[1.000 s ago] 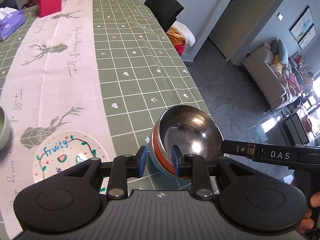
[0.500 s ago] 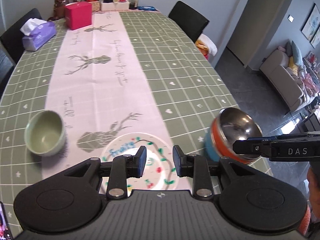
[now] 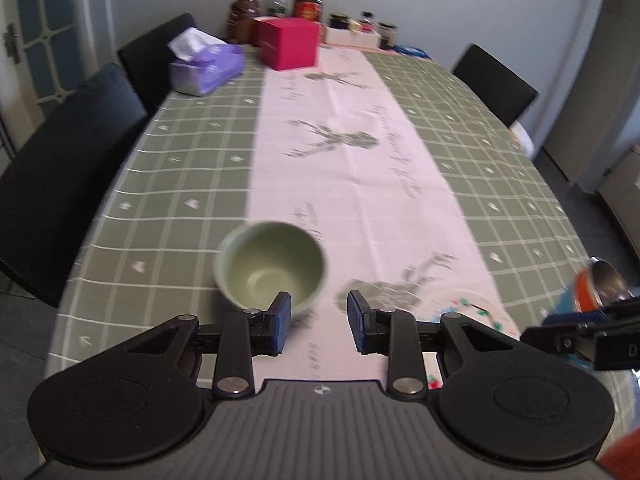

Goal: Organize plates and bowls
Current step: 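Move the right gripper to the pale green bowl rim and close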

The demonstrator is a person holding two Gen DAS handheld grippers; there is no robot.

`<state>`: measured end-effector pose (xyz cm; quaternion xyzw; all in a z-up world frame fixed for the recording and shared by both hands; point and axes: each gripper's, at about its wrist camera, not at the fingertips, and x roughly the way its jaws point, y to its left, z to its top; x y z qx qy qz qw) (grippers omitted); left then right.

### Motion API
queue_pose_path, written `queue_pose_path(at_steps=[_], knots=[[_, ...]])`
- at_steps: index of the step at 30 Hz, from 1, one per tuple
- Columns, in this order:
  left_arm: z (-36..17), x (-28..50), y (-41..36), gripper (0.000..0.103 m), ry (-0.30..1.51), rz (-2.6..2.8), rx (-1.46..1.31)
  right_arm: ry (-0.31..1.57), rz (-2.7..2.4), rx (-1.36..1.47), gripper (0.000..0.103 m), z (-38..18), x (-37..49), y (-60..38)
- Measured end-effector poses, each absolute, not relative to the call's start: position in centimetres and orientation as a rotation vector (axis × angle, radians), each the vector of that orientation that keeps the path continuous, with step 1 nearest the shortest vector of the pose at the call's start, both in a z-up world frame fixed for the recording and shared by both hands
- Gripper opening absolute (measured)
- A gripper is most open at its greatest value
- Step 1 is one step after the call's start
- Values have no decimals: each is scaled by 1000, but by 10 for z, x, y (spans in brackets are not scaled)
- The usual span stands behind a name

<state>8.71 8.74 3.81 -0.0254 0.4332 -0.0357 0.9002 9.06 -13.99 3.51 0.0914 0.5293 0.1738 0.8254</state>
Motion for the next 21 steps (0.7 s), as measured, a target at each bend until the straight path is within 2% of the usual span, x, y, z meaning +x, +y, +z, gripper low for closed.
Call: queue_pose_path(at_steps=[9,11,21], knots=[[15,113,138,36,937,14,-84,1131,427,153,39,18,129,-70],[10,119,143,36,946,15,-87,1136,434,148,34,13,137,-58],[-17,147,159,36,980,-11,-151,1151,429,133,34,-4,172,-11]])
